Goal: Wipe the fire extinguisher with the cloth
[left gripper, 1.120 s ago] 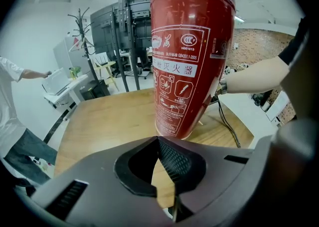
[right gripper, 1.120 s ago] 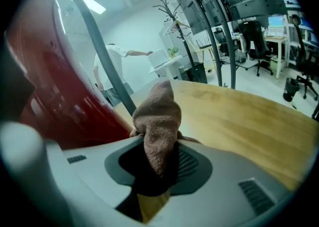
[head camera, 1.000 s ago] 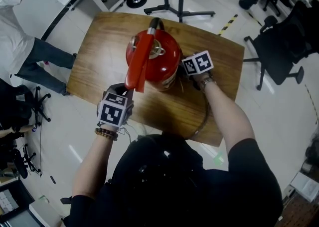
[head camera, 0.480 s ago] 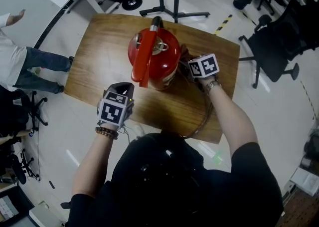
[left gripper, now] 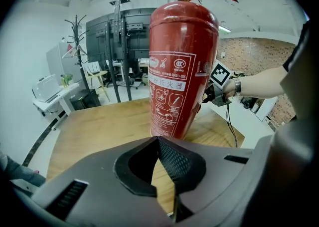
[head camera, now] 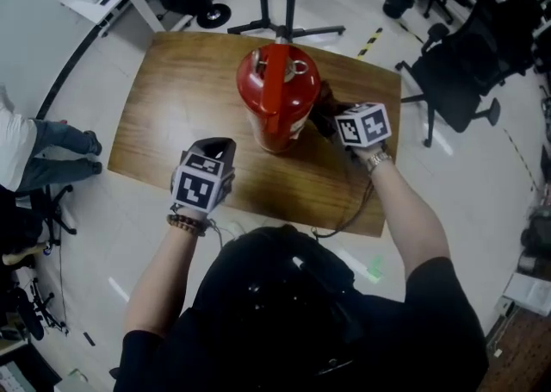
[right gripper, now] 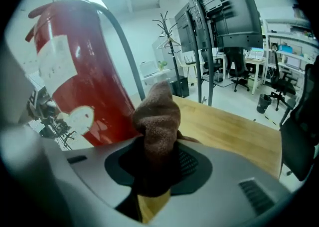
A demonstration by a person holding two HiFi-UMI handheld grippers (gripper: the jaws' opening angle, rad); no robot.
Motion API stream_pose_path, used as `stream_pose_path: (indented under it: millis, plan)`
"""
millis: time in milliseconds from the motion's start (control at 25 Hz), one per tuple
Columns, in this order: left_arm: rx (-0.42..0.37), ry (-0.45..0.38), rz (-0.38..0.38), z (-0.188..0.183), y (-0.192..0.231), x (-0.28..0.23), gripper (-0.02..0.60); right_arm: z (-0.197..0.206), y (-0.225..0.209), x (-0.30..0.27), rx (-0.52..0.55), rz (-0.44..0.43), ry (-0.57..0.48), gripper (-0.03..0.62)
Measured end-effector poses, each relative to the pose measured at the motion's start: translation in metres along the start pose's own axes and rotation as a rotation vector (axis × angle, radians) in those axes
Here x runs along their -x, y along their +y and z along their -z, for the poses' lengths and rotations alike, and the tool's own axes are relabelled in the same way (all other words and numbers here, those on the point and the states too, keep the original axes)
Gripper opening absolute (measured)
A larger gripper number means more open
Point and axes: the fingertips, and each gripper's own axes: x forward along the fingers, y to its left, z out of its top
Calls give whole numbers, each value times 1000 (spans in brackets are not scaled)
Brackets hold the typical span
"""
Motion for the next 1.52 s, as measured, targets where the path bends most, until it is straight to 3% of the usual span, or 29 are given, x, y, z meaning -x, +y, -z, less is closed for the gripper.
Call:
stream_pose_path:
  millis: [680, 920, 960, 1120, 1520]
  plan:
    - [-114, -178, 245, -16, -34, 37, 0, 34, 119, 71, 51, 17, -22, 121]
    - [-155, -253, 395, -17, -52, 60, 0, 30, 177, 70, 140, -15, -44, 124]
    - [-149, -262, 430, -16, -55, 64, 7, 29, 188, 69, 167, -26, -50, 126]
    - [-159, -280, 524, -12, -62, 82, 142, 23, 229, 62, 280, -56, -52, 129]
    - [-265, -235, 638, 10, -67, 110, 261, 21, 297, 34, 613, -6, 48, 132]
